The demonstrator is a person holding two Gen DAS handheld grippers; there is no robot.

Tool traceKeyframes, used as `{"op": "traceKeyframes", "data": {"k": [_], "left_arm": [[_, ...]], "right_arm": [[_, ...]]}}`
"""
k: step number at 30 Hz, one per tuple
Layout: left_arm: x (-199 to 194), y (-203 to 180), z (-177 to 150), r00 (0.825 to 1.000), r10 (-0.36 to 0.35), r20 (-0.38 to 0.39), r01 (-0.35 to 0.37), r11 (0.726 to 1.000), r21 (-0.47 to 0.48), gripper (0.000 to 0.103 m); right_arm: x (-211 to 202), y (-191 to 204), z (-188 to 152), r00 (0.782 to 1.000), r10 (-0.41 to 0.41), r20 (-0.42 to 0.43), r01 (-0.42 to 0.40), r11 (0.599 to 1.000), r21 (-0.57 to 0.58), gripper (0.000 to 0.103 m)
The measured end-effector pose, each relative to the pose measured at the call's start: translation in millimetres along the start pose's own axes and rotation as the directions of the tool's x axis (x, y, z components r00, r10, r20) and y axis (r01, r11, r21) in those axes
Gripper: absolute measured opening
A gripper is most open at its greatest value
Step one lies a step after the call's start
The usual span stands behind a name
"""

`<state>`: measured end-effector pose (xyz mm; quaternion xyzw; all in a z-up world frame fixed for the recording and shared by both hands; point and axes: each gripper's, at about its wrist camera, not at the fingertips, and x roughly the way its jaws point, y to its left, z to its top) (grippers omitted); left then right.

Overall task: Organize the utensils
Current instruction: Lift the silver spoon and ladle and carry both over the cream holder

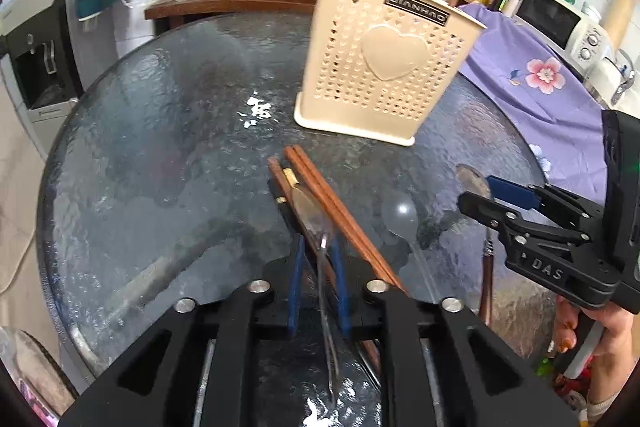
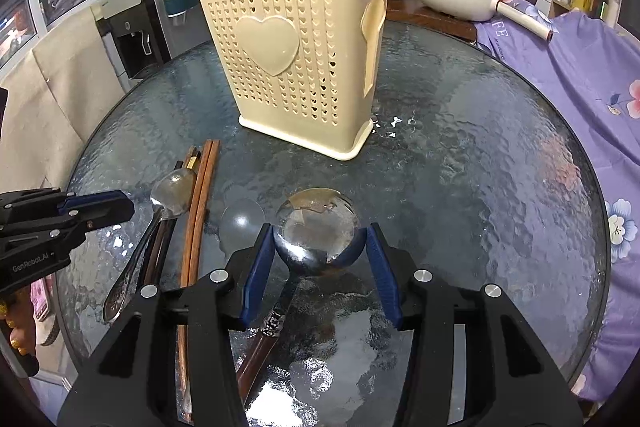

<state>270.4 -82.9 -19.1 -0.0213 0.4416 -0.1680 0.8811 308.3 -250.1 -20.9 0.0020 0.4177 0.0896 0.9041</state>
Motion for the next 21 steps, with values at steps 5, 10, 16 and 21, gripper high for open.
{"op": "traceKeyframes", "data": {"k": [5, 10, 16, 21], "left_arm": [[3, 1, 5, 0.999, 0.048, 0.013, -0.048, 0.999, 0.009, 0.043], [19, 7, 11, 0.999, -0.011, -0.032, 0.011, 1.0, -0.022, 0.039], [32, 14, 14, 0.996, -0.056, -0.065, 0.052, 0.997, -0.061, 0.025], [35, 14, 15, 0.995, -0.071, -0.072, 0.067, 0.996, -0.061, 0.012]], "right_arm": [[1, 3, -1, 1.0, 0.003, 0.0, -0.003, 1.0, -0.006, 0.047], [0, 5, -1, 1.0, 0.005, -0.001, -0.005, 1.0, -0.008, 0.047], [1, 6, -2, 1.0, 0.005, -0.005, -0.005, 1.0, -0.014, 0.047], [2, 8, -3, 1.0, 0.006, -0.009, -0.006, 1.0, -0.015, 0.047]]}}
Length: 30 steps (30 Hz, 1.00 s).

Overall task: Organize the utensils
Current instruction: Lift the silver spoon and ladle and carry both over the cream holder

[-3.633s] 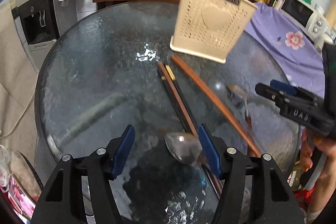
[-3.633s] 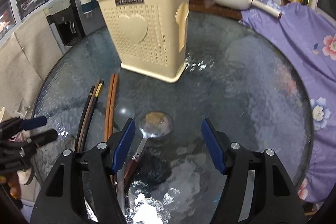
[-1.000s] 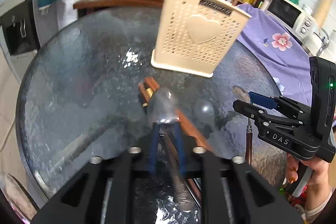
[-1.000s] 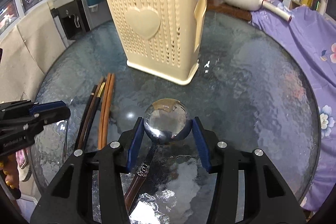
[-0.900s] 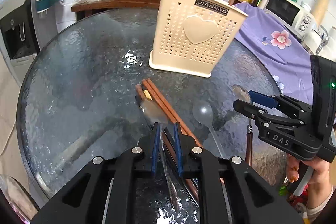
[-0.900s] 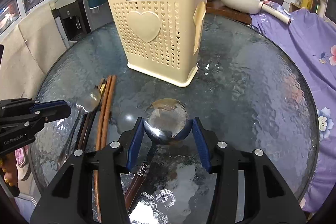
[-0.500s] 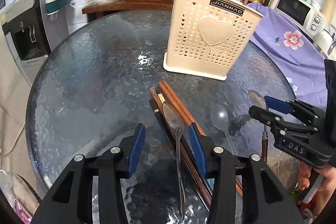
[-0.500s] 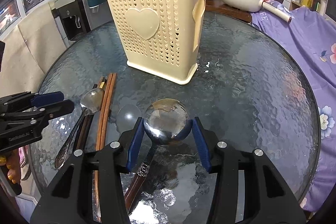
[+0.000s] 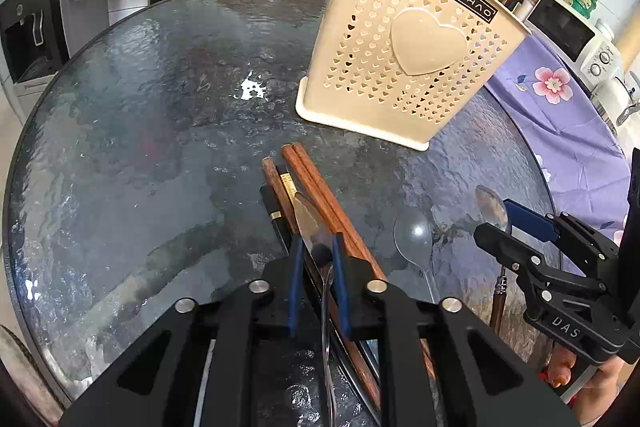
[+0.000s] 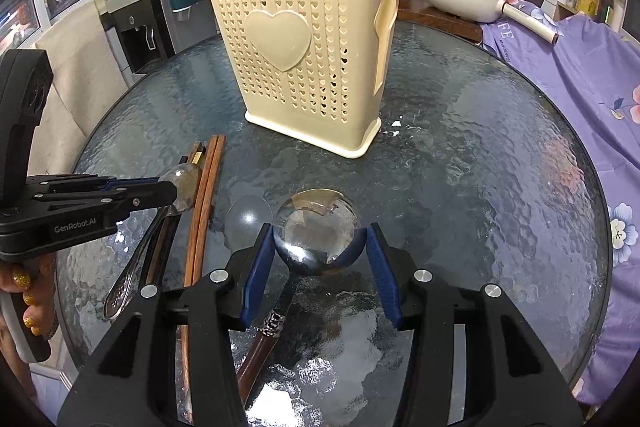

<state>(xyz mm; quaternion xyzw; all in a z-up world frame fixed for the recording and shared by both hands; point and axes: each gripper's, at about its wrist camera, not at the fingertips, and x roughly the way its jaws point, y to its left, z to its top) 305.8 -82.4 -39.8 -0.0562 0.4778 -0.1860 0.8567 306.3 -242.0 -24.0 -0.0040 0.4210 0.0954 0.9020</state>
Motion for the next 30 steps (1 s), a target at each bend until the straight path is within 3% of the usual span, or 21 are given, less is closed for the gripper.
{"op": "traceKeyframes", "data": {"k": [6, 14, 23, 30], "left_arm": [[1, -2, 5, 0.999, -0.036, -0.002, 0.036, 0.999, -0.013, 0.002], [-22, -8, 8, 0.995, -0.07, 0.071, 0.072, 0.997, -0.022, 0.002], [-63, -27, 8, 0.975, -0.046, 0.216, 0.037, 0.998, 0.048, 0.002], [-77, -34, 11, 0.964, -0.046, 0.262, 0.029, 0.997, 0.068, 0.002]], "right_arm": [[0, -2, 1, 1.0, 0.02, 0.0, -0.02, 1.0, 0.014, 0.047], [-14, -4, 4, 0.999, 0.025, 0.044, -0.026, 1.0, 0.009, 0.047], [-41, 1, 9, 0.991, 0.017, 0.134, -0.014, 1.0, -0.026, 0.047], [-59, 3, 14, 0.982, 0.011, 0.187, -0.004, 0.999, -0.034, 0.047]]}}
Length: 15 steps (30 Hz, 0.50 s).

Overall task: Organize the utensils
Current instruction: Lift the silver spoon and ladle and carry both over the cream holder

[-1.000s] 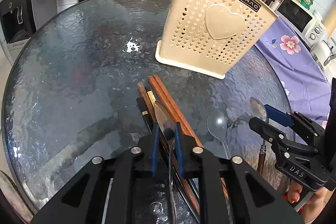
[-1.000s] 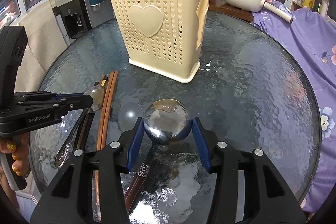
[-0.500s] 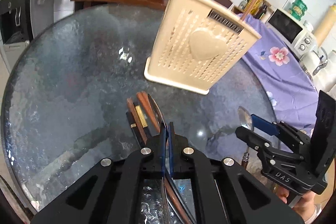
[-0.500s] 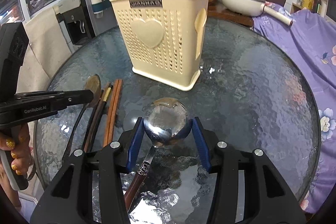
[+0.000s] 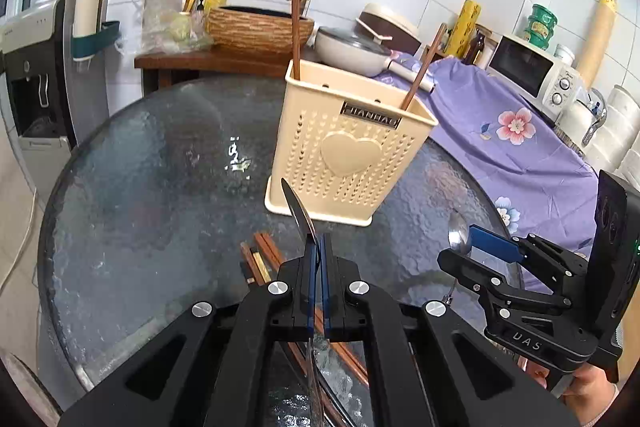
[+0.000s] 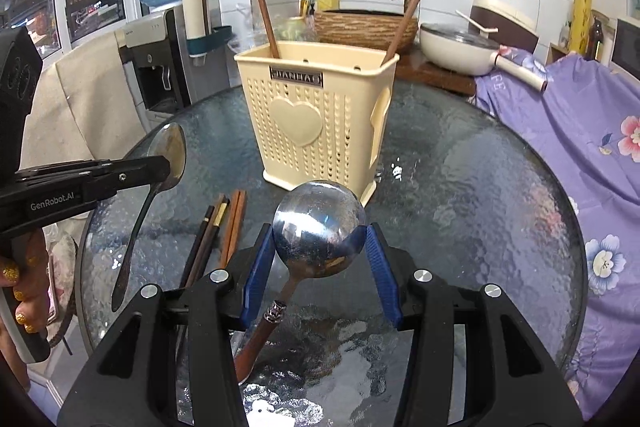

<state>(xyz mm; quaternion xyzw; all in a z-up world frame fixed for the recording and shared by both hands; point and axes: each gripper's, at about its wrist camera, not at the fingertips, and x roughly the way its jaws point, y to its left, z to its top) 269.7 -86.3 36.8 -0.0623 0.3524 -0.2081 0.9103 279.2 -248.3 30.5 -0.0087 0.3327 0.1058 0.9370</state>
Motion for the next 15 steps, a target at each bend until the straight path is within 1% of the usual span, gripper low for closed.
{"op": "traceKeyframes", "data": {"k": [6, 15], "left_arm": [[-9, -6, 7, 0.999, -0.006, 0.04, 0.006, 1.0, 0.02, 0.002], [-18, -17, 20, 0.996, -0.009, 0.093, 0.004, 0.999, 0.05, 0.002]], "right_arm": [[-12, 1, 9, 0.999, -0.015, 0.041, 0.015, 1.0, -0.008, 0.047], [-18, -1, 19, 0.997, -0.026, 0.071, 0.027, 1.0, -0.014, 0.047]]}}
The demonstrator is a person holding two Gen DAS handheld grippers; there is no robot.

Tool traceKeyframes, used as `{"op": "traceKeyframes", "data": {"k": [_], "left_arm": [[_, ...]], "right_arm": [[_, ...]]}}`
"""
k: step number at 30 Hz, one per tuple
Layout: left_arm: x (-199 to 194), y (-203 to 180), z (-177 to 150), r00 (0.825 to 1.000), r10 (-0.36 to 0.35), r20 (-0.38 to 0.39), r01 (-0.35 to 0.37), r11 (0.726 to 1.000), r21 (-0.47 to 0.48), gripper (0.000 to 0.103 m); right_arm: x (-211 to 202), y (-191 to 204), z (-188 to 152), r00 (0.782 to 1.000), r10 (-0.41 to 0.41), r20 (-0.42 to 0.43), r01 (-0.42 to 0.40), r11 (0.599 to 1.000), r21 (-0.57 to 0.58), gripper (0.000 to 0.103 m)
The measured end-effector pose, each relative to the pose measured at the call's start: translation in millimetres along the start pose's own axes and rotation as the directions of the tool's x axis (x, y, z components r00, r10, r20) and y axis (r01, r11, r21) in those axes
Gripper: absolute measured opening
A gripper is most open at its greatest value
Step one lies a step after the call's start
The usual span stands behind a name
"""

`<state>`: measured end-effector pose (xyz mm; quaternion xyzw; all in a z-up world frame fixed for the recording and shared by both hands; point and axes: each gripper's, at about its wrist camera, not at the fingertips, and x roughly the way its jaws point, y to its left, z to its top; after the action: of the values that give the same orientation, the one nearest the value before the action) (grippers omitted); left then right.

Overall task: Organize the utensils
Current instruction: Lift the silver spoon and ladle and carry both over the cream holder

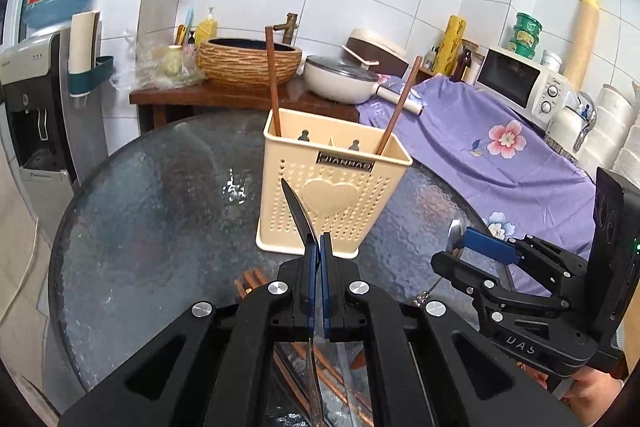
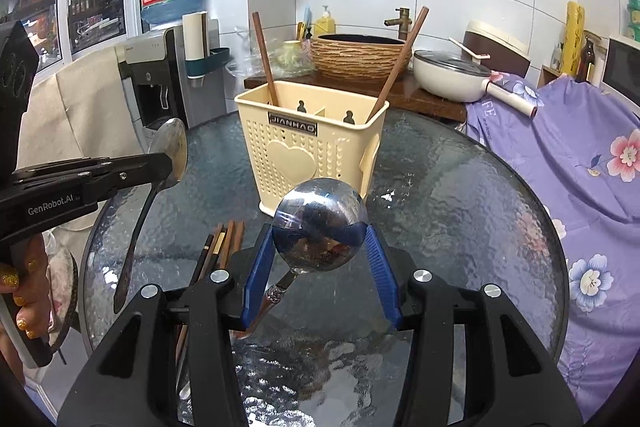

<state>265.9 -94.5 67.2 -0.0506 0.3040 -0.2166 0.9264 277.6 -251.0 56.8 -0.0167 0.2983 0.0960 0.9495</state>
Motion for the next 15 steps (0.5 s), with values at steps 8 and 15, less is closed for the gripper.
{"op": "traceKeyframes", "data": {"k": [8, 15], "left_arm": [[-11, -7, 20, 0.997, -0.004, 0.078, 0.003, 1.0, 0.016, 0.002], [-16, -11, 52, 0.986, -0.012, 0.167, 0.013, 1.0, -0.006, 0.002]], "right_arm": [[-10, 0, 16, 1.0, 0.002, 0.027, -0.001, 1.0, -0.017, 0.047], [-20, -4, 49, 0.999, -0.005, 0.054, 0.007, 0.999, -0.039, 0.047]]}}
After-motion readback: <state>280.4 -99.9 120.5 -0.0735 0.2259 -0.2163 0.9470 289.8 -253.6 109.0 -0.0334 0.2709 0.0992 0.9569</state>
